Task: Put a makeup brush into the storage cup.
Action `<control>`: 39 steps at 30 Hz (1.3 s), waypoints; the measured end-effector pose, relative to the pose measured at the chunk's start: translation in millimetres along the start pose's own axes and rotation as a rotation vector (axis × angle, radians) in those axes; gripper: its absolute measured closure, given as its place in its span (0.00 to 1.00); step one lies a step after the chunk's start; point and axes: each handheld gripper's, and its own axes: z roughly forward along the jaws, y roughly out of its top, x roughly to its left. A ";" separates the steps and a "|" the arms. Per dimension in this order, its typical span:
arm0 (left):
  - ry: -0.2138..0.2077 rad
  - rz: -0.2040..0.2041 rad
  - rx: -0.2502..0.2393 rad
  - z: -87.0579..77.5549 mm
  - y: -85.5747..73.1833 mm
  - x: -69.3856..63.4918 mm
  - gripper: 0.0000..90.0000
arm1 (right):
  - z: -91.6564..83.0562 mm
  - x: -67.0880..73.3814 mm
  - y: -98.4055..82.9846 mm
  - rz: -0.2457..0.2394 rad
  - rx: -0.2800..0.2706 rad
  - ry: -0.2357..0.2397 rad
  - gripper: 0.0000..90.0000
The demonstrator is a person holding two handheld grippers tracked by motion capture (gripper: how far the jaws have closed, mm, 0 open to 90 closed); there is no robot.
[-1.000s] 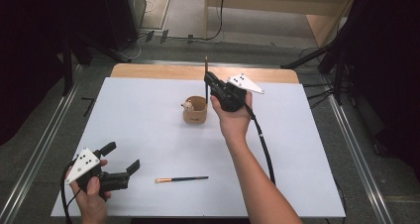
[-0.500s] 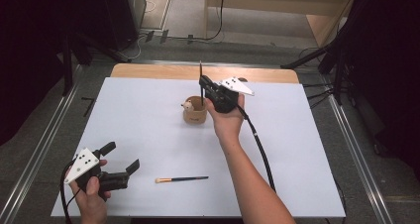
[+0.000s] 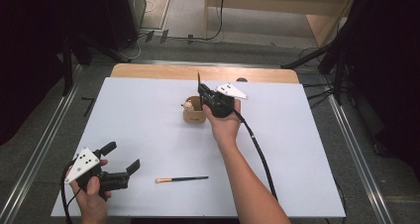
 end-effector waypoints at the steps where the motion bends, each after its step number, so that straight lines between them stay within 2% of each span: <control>1: 0.000 -0.001 0.001 0.1 -0.1 0.2 0.00 | 0.3 -0.4 -1.6 -0.002 0.006 0.001 0.94; 6: -0.001 -0.001 0.003 1.1 -0.3 -0.3 0.00 | 0.4 -4.0 -9.1 0.000 0.031 -0.005 0.94; 11: 0.000 0.003 0.004 1.4 -0.3 -1.2 0.00 | -2.4 -5.2 -13.0 0.013 0.050 0.014 0.93; 12: 0.001 0.004 0.005 1.3 -0.3 -1.0 0.00 | -3.3 -5.2 -13.1 0.019 0.055 0.020 0.92; 14: 0.000 -0.001 0.001 1.3 -0.4 -0.5 0.00 | -6.0 -5.1 -11.7 0.036 0.064 0.031 0.81; 17: 0.001 -0.001 0.001 1.0 -0.4 -0.3 0.00 | -11.3 -5.5 -9.1 0.016 0.072 0.028 0.76; 19: 0.001 0.000 0.003 1.1 -0.5 -0.2 0.00 | -15.7 -6.9 -8.1 0.013 0.058 0.020 0.73; 21: 0.001 0.004 0.006 1.4 -0.5 -0.5 0.00 | -21.3 -9.4 -7.4 0.035 0.043 0.029 0.68; 26: 0.001 0.002 0.007 1.9 -0.7 -0.2 0.00 | -36.7 -14.2 -7.4 -0.021 0.050 0.008 0.54; 31: -0.005 0.004 0.011 3.6 -0.9 -2.1 0.00 | -52.8 -19.2 -7.8 -0.083 0.109 0.005 0.42; 39: -0.005 0.006 0.017 4.1 -1.1 -2.7 0.00 | -82.0 -24.1 -14.7 -0.094 0.042 0.006 0.35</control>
